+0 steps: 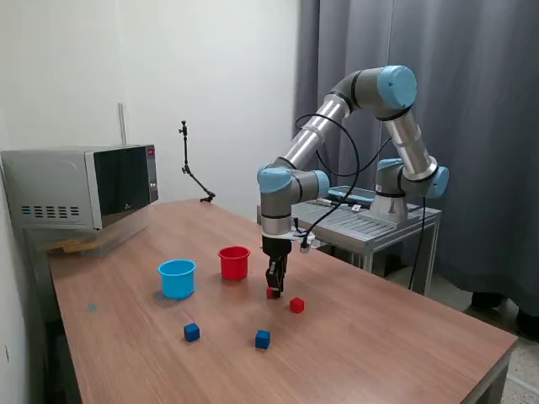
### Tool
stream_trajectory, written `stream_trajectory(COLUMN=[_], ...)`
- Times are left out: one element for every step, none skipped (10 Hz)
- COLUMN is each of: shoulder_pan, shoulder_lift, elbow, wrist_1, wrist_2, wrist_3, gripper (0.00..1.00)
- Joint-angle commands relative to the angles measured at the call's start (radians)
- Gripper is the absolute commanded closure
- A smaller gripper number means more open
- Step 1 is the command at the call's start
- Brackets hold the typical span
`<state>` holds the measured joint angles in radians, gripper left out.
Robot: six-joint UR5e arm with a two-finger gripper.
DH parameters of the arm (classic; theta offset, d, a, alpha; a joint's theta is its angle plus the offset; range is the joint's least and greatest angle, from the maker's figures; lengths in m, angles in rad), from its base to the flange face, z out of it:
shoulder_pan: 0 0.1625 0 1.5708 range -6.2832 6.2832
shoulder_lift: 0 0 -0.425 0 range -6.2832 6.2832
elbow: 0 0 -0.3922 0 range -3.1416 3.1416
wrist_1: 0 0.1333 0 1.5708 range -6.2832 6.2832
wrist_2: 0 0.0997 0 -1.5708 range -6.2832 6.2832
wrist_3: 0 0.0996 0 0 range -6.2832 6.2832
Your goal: Place red objects in the red bin, and blue objects in the blue bin.
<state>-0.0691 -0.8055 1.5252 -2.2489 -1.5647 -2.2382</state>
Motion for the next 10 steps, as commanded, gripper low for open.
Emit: stream_trajectory(shoulder_pan=[-0.001, -0.001, -0.001, -0.003, -0.005, -0.011, -0.035, -0.049, -0.075, -0.105], shoulder_lift=[0.000, 0.000, 0.000, -0.009, -0.038, -0.091, -0.156, -0.185, -0.208, -0.225], elbow=[0.001, 0.001, -0.003, -0.008, -0.010, -0.013, -0.014, -0.005, 0.004, 0.022], wrist_1=[0.000, 0.000, 0.000, 0.000, 0.000, 0.002, 0.037, 0.099, 0.127, 0.129], wrist_2=[0.000, -0.001, -0.001, -0.006, -0.011, -0.012, -0.029, -0.070, -0.080, -0.081], wrist_3=[-0.003, -0.003, -0.004, -0.006, -0.017, -0.026, -0.041, -0.052, -0.061, -0.083], gripper=[1.00, 1.00, 1.00, 1.00, 1.00, 1.00, 1.00, 1.00, 1.00, 1.00])
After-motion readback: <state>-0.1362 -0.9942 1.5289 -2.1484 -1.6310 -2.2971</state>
